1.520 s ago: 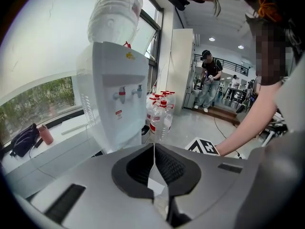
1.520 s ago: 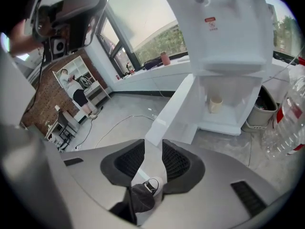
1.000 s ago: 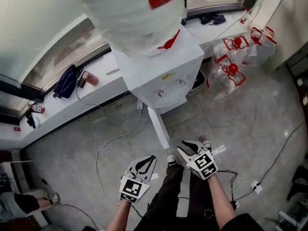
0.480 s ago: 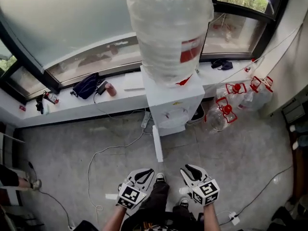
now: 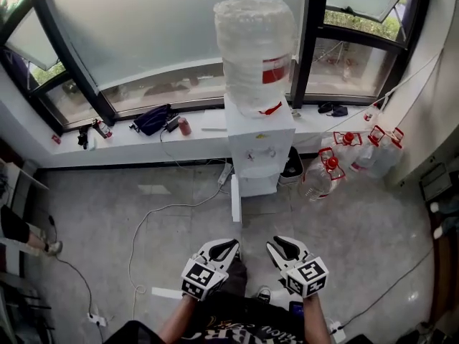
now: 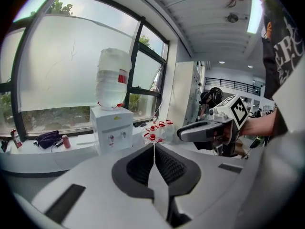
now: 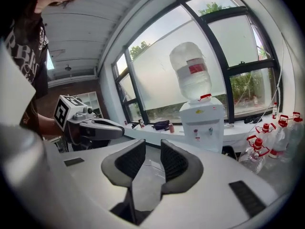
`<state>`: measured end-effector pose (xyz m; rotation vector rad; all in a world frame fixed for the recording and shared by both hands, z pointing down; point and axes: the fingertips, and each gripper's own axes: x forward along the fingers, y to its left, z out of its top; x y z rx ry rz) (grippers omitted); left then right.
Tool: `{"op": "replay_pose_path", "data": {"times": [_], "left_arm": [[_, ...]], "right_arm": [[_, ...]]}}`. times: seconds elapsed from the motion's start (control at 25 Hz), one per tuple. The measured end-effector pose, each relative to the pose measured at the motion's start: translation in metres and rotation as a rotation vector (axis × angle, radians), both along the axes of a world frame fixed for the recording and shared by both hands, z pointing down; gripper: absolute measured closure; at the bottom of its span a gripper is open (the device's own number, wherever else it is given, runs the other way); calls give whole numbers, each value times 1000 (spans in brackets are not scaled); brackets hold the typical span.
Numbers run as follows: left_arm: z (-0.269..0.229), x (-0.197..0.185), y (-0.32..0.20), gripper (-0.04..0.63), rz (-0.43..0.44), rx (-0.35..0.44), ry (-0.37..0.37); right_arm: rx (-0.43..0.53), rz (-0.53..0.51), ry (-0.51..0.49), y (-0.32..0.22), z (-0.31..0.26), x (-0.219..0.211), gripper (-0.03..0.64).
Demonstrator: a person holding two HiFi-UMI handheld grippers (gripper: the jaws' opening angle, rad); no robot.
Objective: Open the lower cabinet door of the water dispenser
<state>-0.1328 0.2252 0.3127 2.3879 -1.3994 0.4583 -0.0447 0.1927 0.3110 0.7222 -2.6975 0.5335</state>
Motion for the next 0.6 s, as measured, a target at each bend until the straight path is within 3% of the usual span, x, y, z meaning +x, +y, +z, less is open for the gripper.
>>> {"op": "replay_pose_path", "data": {"times": [0.2, 0.6], "left_arm": [[-23, 35, 56, 578, -28, 47, -12], [-45, 68, 136, 578, -78, 99, -32]], "right_arm": [[51, -89, 2, 59, -22, 15, 511], [144, -209, -13, 129, -40, 24, 537]]}}
